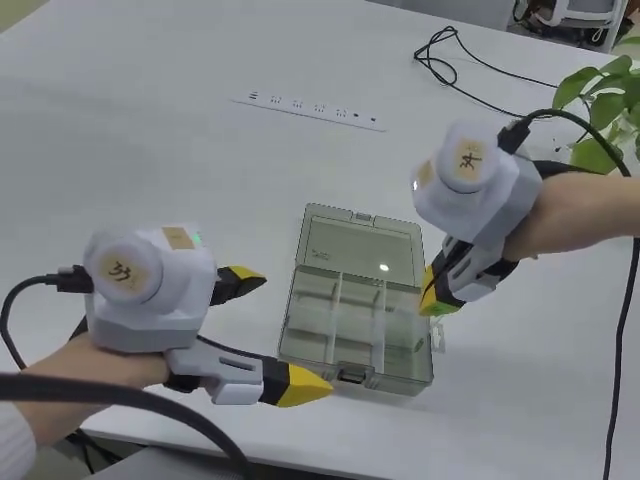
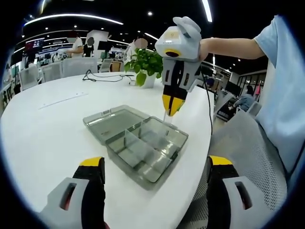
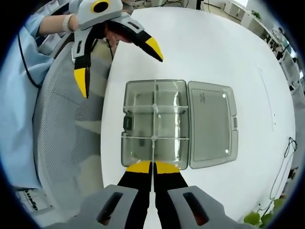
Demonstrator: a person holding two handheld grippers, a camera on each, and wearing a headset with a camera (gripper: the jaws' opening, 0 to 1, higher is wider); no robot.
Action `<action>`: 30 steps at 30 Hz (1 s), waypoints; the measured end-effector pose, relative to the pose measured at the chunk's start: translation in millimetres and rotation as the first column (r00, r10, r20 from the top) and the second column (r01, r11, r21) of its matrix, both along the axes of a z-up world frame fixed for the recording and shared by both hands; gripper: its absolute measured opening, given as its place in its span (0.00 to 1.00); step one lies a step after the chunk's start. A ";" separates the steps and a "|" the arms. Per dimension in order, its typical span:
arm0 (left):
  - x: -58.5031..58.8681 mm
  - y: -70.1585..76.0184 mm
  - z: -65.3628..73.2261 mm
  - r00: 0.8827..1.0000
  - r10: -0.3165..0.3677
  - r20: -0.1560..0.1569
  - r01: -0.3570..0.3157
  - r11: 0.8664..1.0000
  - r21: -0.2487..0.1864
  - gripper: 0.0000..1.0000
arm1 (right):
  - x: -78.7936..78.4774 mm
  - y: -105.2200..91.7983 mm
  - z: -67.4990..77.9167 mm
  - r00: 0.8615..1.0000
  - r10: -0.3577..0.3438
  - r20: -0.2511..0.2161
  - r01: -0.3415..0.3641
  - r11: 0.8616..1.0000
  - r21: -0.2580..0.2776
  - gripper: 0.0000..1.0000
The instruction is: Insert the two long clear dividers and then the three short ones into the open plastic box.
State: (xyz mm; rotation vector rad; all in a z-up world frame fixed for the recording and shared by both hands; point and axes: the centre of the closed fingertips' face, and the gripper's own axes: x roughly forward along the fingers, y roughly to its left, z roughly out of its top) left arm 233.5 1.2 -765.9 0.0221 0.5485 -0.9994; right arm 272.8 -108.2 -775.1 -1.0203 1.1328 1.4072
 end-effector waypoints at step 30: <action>-3.2 1.1 -2.7 1.000 0.002 -0.009 -0.002 1.000 -0.009 0.87 | -2.2 3.5 -27.7 0.999 0.039 0.005 -0.039 0.998 -0.041 0.02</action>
